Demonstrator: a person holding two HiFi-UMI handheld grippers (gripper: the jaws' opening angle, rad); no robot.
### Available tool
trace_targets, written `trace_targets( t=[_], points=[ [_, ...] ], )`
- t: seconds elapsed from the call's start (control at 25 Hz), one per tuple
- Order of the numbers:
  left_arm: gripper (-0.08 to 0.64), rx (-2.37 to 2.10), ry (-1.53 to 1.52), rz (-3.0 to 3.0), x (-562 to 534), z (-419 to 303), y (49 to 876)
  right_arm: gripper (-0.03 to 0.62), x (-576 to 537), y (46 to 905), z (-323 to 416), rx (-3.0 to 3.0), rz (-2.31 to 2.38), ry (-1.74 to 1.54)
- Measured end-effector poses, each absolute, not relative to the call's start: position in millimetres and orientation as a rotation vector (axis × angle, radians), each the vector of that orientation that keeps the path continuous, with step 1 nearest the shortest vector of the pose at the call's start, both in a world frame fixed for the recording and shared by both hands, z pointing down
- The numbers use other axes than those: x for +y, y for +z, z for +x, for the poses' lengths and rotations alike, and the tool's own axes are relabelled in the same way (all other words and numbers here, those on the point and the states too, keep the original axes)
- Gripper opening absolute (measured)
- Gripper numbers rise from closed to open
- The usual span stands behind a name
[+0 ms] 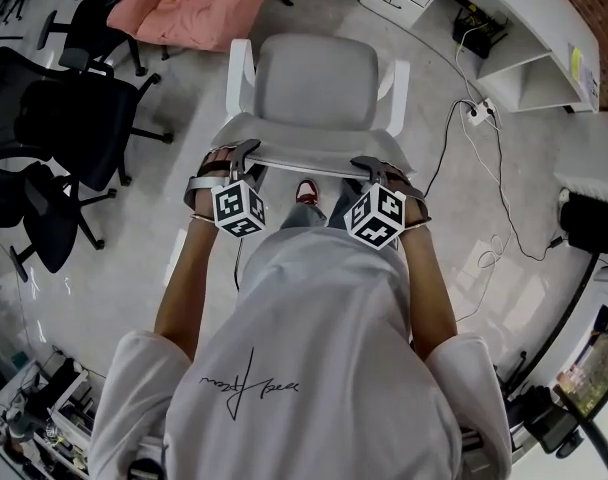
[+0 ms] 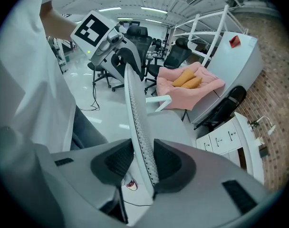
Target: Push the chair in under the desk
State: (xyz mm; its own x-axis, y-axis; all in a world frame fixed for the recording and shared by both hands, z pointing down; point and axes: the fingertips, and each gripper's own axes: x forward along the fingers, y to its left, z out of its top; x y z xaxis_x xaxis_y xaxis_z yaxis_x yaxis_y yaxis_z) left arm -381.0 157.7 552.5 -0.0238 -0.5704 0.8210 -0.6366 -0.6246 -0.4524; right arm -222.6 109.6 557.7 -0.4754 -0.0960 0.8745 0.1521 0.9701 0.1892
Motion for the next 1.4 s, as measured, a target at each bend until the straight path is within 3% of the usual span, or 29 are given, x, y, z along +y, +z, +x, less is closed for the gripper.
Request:
trace_targets(
  t=[1.4],
  points=[
    [0.167, -1.099, 1.803, 2.36, 79, -302, 553, 0.152, 53, 559, -138, -2.028, 0.174, -0.221]
  ],
)
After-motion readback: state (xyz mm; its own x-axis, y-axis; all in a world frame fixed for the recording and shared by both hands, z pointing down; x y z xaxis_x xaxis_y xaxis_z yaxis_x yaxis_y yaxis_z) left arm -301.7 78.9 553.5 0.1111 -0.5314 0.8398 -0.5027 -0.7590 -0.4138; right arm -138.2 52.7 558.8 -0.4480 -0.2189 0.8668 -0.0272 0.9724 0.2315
